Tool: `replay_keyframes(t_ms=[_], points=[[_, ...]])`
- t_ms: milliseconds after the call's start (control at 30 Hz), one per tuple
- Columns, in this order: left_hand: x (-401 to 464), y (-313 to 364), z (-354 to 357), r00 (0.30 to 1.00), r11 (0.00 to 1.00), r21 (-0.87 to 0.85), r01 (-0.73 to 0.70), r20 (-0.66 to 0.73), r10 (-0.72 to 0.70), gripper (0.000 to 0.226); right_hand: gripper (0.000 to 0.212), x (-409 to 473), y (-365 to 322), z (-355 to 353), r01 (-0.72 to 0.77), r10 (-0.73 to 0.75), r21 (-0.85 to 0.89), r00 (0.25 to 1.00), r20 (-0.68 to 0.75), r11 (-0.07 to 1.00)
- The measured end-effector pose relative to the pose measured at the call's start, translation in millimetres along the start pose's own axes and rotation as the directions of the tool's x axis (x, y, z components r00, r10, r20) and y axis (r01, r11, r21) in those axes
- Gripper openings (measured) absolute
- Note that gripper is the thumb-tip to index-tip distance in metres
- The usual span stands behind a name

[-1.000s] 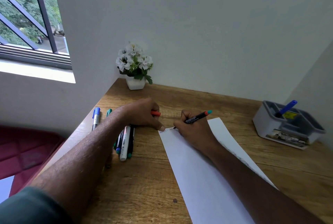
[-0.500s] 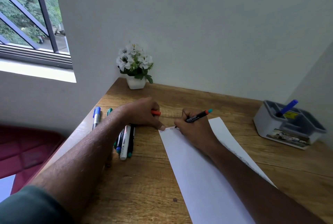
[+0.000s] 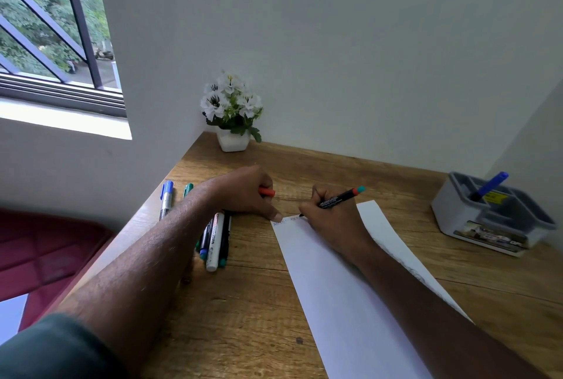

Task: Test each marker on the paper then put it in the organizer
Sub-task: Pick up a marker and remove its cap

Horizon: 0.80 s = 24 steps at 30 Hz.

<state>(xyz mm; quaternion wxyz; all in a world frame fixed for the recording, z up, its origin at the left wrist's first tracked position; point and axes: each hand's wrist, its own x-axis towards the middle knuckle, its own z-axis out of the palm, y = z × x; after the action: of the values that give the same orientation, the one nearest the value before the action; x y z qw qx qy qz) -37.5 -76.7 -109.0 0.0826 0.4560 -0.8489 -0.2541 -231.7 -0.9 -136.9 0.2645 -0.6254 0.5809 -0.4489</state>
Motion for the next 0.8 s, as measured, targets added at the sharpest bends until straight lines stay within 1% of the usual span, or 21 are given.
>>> replay_keyframes(t_ms=[133,200,300,400,633,800], points=[[-0.1,-0.8,0.5,1.0,1.0,0.002,0.001,-0.005,-0.001,0.036,0.033,0.0,-1.7,0.9,0.013,-0.013,-0.002,1.0,0.0,1.0],[-0.1,-1.7,0.7,1.0,1.0,-0.002,0.004,-0.008,-0.004,0.036,0.03,-0.1,-1.7,1.0,-0.005,0.005,0.005,1.0,-0.023,1.0],[0.2,-2.3,0.4,1.0,1.0,0.005,0.006,-0.001,-0.006,0.038,0.033,-1.2,-1.2,-0.3,-0.023,0.023,0.01,0.998,-0.064,1.0],[0.1,-1.6,0.5,1.0,1.0,0.006,-0.001,-0.013,0.001,0.039,0.031,-2.5,-2.5,-0.7,-0.048,0.049,0.016,0.998,-0.048,0.999],[-1.6,0.7,-0.1,1.0,1.0,0.005,0.007,-0.006,-0.007,0.037,0.037,-2.1,-3.4,-1.0,-0.041,0.041,0.0,0.999,-0.03,0.999],[-3.1,1.0,-0.5,1.0,1.0,0.008,0.012,-0.008,-0.012,0.038,0.029,-1.2,-3.2,0.1,-0.047,0.047,-0.004,0.998,-0.03,0.999]])
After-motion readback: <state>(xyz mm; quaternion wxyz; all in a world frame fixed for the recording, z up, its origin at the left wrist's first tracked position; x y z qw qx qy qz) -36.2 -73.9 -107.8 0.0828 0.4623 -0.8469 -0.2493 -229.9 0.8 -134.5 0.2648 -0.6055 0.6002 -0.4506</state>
